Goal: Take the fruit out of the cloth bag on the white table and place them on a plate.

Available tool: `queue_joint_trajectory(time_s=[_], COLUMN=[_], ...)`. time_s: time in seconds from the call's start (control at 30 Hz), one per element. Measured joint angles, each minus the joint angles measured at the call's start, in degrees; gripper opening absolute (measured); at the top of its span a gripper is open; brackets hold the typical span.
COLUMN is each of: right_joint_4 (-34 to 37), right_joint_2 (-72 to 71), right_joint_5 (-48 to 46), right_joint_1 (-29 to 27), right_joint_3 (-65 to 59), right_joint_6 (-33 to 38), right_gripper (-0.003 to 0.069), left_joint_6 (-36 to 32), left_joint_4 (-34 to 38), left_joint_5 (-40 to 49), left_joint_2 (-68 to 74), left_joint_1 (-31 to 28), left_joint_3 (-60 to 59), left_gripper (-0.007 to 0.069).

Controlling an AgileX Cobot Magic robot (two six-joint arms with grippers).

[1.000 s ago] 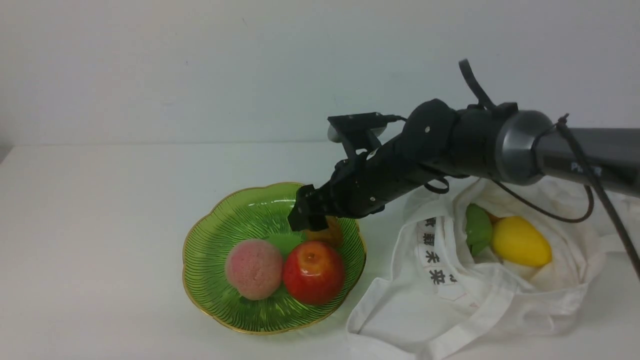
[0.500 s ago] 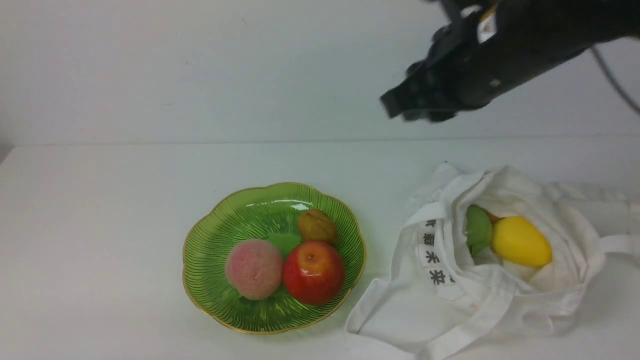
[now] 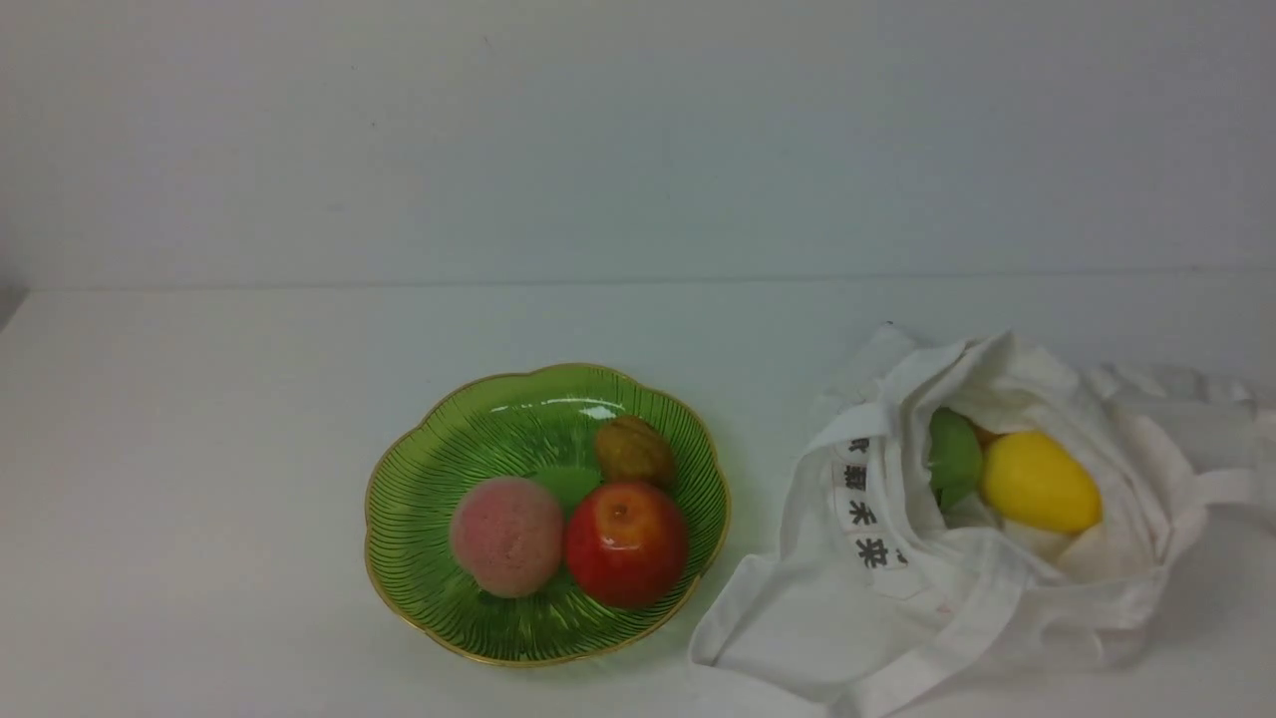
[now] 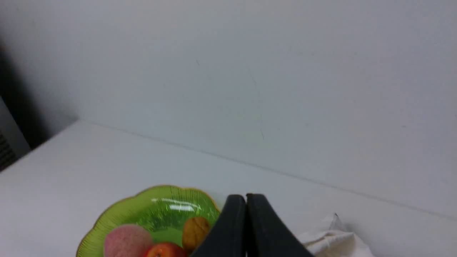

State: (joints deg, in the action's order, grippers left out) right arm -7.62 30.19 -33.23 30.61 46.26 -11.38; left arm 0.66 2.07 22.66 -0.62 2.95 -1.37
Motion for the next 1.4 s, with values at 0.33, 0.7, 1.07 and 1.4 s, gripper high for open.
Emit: queue_joint_trajectory(time_s=[0.33,0.7,1.07,1.4], right_joint_4=[0.39,-0.17,-4.14,-4.35], right_joint_2=[-30.69,-30.97,-31.07,-31.02], right_joint_5=[10.64,10.49,11.34,11.09], right_joint_1=[0.0,0.0,-9.08,-29.29], right_joint_3=[-26.04,-27.96,-32.77,-47.42], right_joint_6=[-2.96,-3.06,-3.01,-2.05], right_gripper=[-0.0014,-0.0014,-0.0014,-0.0014], left_joint_6=[-0.05,-0.04,-0.04,-0.04], left_joint_4=[0.0,-0.06,-0.06,-0.06], left_joint_5=[0.0,0.0,0.0,-0.06], left_joint_2=[0.0,0.0,0.0,0.0], left_joint_1=[0.0,0.0,0.0,0.0], left_joint_3=[0.0,0.0,0.0,0.0], left_gripper=[-0.0008,-0.0008,-0.0008,-0.0008])
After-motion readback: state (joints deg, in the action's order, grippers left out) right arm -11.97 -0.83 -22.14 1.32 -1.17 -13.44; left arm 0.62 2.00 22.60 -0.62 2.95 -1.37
